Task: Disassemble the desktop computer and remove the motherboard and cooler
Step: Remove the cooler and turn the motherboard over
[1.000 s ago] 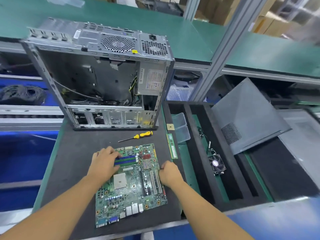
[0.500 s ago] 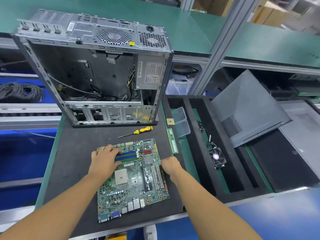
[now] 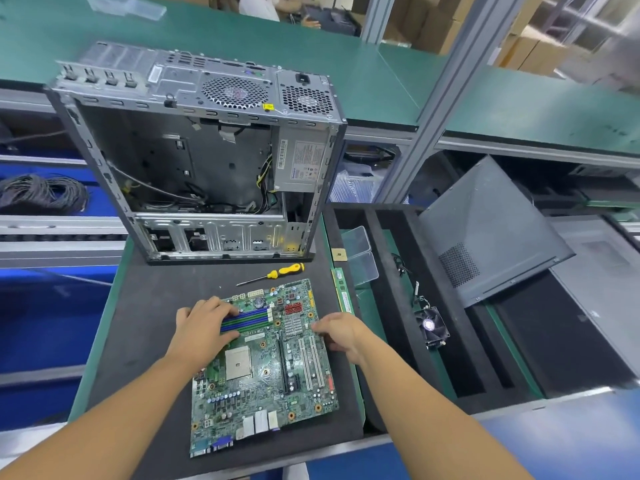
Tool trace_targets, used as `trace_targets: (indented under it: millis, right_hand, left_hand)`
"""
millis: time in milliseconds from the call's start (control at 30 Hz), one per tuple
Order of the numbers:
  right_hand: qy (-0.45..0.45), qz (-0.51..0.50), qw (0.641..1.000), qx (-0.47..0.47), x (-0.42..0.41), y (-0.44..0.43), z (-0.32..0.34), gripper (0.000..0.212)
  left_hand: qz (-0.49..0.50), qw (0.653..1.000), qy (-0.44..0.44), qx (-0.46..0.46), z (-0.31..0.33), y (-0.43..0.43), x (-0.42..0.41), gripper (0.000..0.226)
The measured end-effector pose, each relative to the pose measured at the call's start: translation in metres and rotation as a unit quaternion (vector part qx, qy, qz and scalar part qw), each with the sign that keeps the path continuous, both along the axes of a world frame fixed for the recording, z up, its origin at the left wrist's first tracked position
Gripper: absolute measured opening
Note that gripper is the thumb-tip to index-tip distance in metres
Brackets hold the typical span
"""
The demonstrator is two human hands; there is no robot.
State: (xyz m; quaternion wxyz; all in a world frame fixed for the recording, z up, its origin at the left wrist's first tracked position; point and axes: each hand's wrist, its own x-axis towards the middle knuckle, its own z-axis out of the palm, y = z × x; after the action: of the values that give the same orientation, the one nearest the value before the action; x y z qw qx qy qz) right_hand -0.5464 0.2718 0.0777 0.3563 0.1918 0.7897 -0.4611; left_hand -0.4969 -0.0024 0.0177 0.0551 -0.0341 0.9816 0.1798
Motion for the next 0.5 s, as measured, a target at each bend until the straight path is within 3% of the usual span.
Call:
trace_targets:
  millis: [367,500]
  right_hand:
    - [0.101,0.076,0.992,-0.015,0.007,-0.037,0.067,0.015]
    - [0.195,0.096,0.976,0.009,0.009,-0.054,0.097,0.044]
  left_hand:
    - [0.002,0.998,0.063,0.030,-0.002,-0.025,0.013,0.033]
    - [0.039,0.994,0.091,0.048,0.000,-0.012,0.012,0.033]
